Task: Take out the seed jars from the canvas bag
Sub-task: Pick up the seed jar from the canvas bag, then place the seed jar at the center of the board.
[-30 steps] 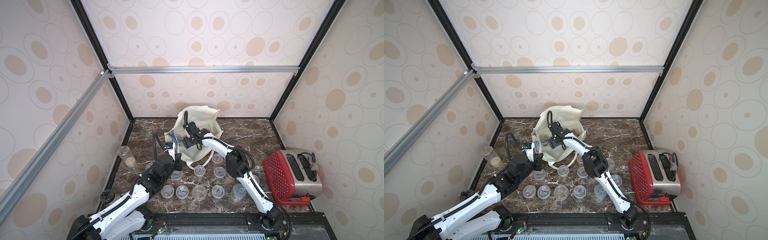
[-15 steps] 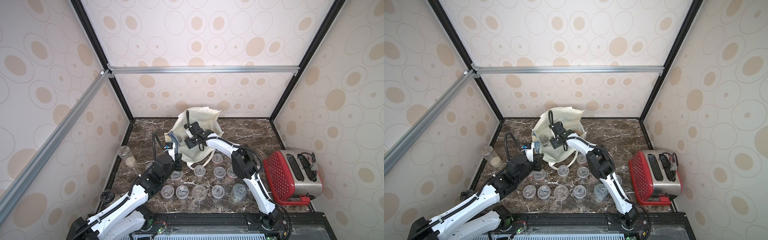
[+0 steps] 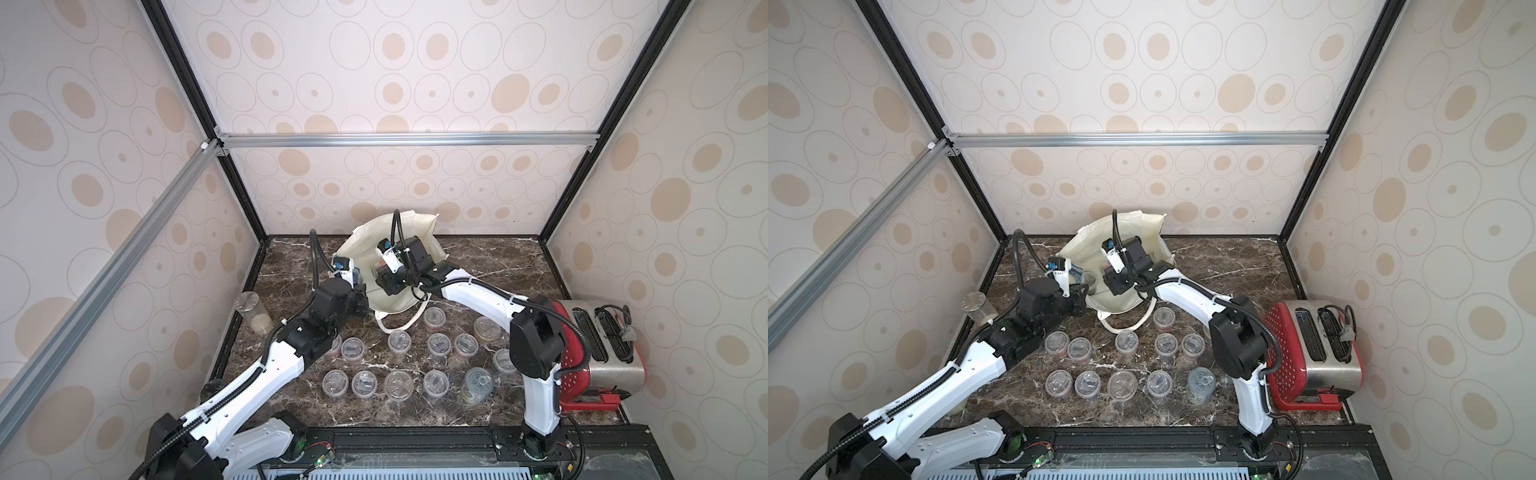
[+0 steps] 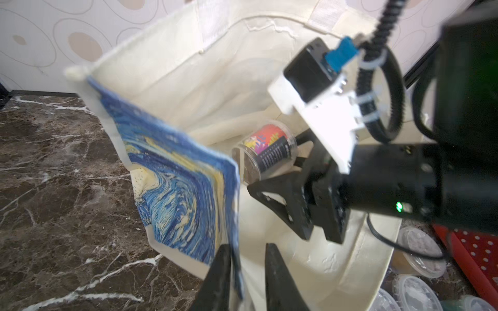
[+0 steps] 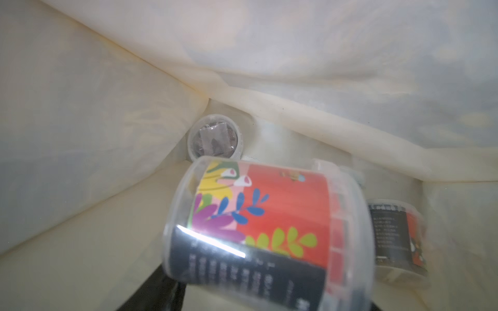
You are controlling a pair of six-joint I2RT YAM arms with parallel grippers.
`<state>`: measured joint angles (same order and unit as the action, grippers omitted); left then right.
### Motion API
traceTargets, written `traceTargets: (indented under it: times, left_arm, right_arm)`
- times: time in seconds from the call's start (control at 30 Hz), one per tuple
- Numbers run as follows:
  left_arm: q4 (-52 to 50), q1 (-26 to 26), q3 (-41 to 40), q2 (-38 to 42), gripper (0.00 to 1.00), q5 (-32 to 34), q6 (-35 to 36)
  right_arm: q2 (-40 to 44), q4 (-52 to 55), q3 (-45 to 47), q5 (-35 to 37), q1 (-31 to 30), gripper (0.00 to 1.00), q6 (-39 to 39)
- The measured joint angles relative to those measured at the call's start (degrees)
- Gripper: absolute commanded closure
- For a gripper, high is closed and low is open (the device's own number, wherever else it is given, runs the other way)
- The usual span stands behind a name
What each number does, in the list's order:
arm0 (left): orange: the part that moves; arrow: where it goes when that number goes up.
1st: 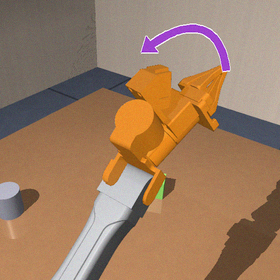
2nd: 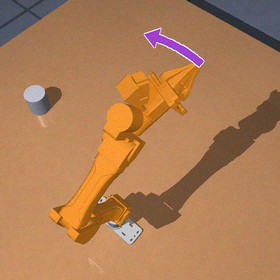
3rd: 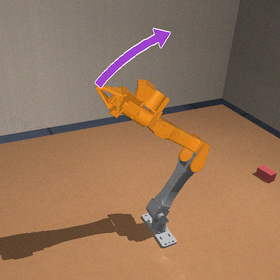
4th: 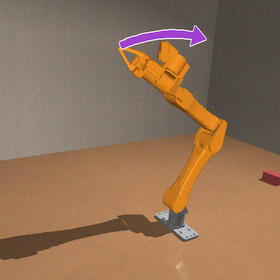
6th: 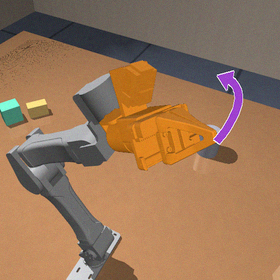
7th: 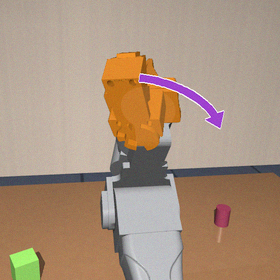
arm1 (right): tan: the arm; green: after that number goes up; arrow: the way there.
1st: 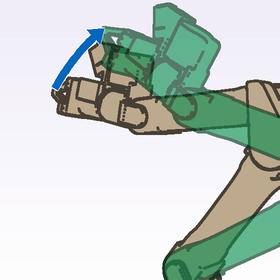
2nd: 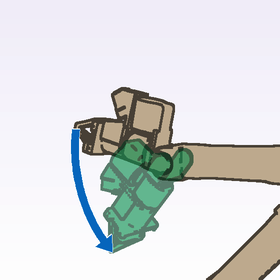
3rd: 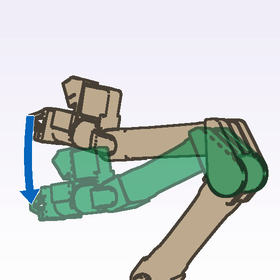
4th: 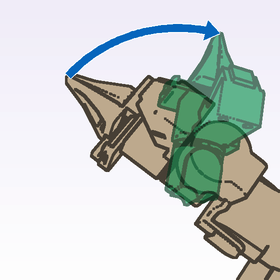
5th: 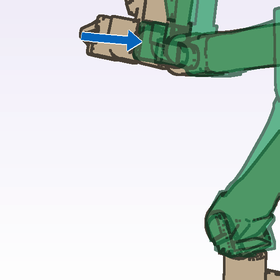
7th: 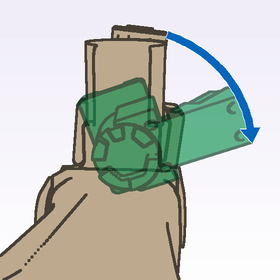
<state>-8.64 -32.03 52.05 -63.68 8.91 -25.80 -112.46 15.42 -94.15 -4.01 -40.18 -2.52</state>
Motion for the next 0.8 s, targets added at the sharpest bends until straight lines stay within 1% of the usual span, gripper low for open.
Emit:
traceTargets:
  times: [0.1, 0.13, 0.23, 0.3, 0.33, 0.43, 0.5, 0.53, 0.63, 0.8]
  left_arm:
    - [-4.00, 3.63, 7.54, -5.25, 0.68, -3.08, 0.57]
    - [-5.22, 5.14, 10.03, -7.15, 0.68, -4.39, 0.94]
    - [-8.13, 8.31, 15.02, -11.28, 0.65, -6.73, 2.05]
    - [-9.51, 9.73, 16.98, -13.18, 0.60, -7.98, 2.64]
    - [-10.21, 10.43, 17.81, -14.01, 0.54, -8.74, 2.84]
    - [-11.87, 11.72, 20.04, -15.87, 0.32, -11.41, 3.23]
    - [-12.94, 12.20, 21.77, -16.79, 0.20, -13.90, 3.89]
    - [-13.44, 12.44, 22.69, -17.09, 0.16, -15.54, 4.15]
    - [-14.51, 12.85, 24.11, -17.03, 0.11, -19.23, 4.98]
    - [-16.59, 13.44, 24.15, -15.50, 0.09, -24.33, 5.22]
  right_arm:
    - [5.20, -1.88, 4.76, -0.63, 0.09, 0.31, -1.11]
    - [7.08, -2.56, 6.27, -0.74, 0.09, 0.31, -1.57]
    - [12.35, -4.11, 9.64, -1.03, 0.09, 0.33, -3.04]
    - [15.89, -4.79, 11.30, -1.14, 0.00, 0.34, -4.63]
    - [17.88, -5.11, 12.15, -0.94, -0.26, 0.34, -5.86]
    - [23.76, -6.21, 15.23, 0.50, -1.77, 0.34, -10.91]
    - [27.32, -6.56, 17.51, 2.03, -4.20, 0.33, -15.13]
    - [28.94, -6.69, 18.71, 3.23, -5.92, 0.33, -17.81]
    - [31.69, -6.64, 21.66, 6.84, -10.78, 0.33, -24.70]
    - [33.62, -4.66, 25.97, 12.92, -15.78, 0.34, -33.29]
